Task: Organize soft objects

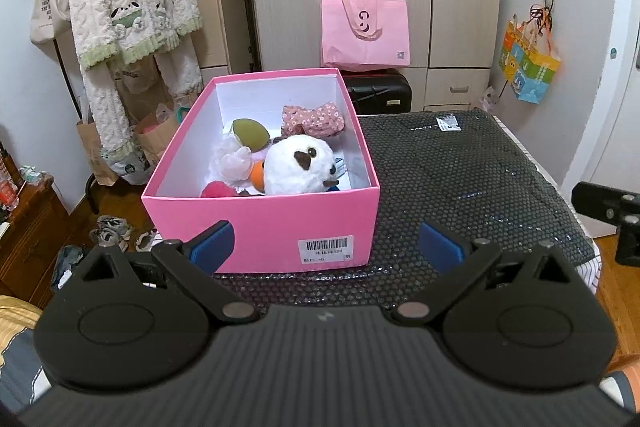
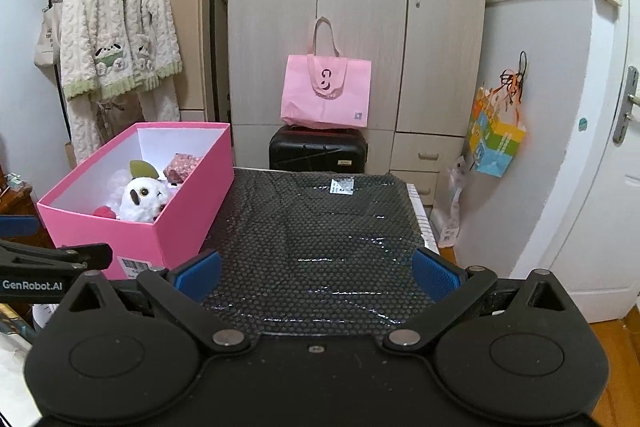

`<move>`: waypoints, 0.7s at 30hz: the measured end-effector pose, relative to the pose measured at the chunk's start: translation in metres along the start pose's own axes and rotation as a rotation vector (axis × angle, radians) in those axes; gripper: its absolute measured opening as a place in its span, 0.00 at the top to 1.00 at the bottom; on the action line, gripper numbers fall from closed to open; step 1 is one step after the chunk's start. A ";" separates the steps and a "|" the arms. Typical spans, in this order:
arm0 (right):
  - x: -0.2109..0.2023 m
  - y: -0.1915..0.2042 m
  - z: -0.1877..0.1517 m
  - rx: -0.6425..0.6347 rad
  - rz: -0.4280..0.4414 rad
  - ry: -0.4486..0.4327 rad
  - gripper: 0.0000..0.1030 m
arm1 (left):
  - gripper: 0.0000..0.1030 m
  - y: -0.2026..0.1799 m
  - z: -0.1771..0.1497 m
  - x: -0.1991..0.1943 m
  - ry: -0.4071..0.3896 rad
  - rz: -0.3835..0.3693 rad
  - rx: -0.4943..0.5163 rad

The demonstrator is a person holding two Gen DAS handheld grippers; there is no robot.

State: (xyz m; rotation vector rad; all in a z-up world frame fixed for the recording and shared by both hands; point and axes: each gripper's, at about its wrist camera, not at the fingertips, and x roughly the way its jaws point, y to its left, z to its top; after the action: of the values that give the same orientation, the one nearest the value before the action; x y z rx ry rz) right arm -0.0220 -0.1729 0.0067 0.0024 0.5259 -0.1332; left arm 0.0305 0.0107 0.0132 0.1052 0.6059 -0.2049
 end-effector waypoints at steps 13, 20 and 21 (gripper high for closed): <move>0.001 0.003 -0.002 0.005 -0.007 -0.003 0.00 | 0.02 -0.009 -0.004 -0.006 -0.044 0.020 0.032; 0.005 0.000 -0.005 0.018 -0.001 0.000 0.00 | 0.02 -0.006 -0.003 0.000 -0.030 0.021 0.018; 0.005 0.000 -0.005 0.019 -0.001 0.000 0.00 | 0.02 -0.007 -0.003 0.000 -0.029 0.022 0.017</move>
State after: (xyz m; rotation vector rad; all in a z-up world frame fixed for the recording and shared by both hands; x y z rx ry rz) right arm -0.0203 -0.1736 0.0002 0.0204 0.5244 -0.1390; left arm 0.0277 0.0048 0.0100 0.1254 0.5735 -0.1902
